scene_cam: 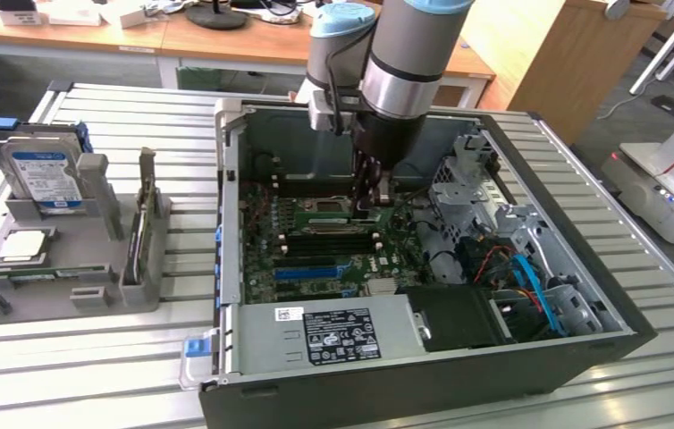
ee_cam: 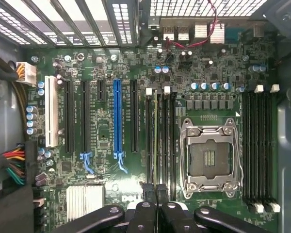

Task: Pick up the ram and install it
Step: 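Insert the ram into the slot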

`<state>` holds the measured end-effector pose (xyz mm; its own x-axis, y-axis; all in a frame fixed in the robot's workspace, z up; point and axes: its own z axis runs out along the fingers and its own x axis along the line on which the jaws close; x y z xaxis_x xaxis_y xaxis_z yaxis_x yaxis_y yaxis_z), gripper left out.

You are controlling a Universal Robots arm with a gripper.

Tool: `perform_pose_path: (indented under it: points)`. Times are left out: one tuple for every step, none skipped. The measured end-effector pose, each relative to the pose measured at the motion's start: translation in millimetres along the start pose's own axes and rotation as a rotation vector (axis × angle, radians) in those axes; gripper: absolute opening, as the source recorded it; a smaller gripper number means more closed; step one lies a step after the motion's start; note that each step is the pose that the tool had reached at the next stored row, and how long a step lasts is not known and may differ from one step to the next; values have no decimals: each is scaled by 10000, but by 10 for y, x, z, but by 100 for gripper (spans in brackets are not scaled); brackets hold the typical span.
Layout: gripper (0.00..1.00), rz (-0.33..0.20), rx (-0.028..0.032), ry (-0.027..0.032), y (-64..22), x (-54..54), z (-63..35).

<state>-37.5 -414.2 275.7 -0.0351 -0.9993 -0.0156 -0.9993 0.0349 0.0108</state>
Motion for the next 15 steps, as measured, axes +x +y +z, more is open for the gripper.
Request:
perform_pose_path:
  points:
    - [12,2,0,0,0,0,14]
    - [12,3,0,-1,1,0,28]
    - [12,4,0,-1,1,0,41]
    - [12,5,0,0,2,1,53]
    - [12,8,0,0,2,1,66]
    - [12,10,0,-1,3,1,79]
    - [12,12,0,-1,4,2,92]
    - [12,15,0,0,6,2,106]
    - [12,16,0,0,6,2,121]
    - [12,18,0,0,7,2,135]
    - [12,20,0,0,8,3,149]
    - [12,22,1,-1,9,3,163]
    - [12,23,0,-1,10,3,176]
    - [12,24,0,-1,11,3,189]
    - [12,25,0,0,12,4,200]
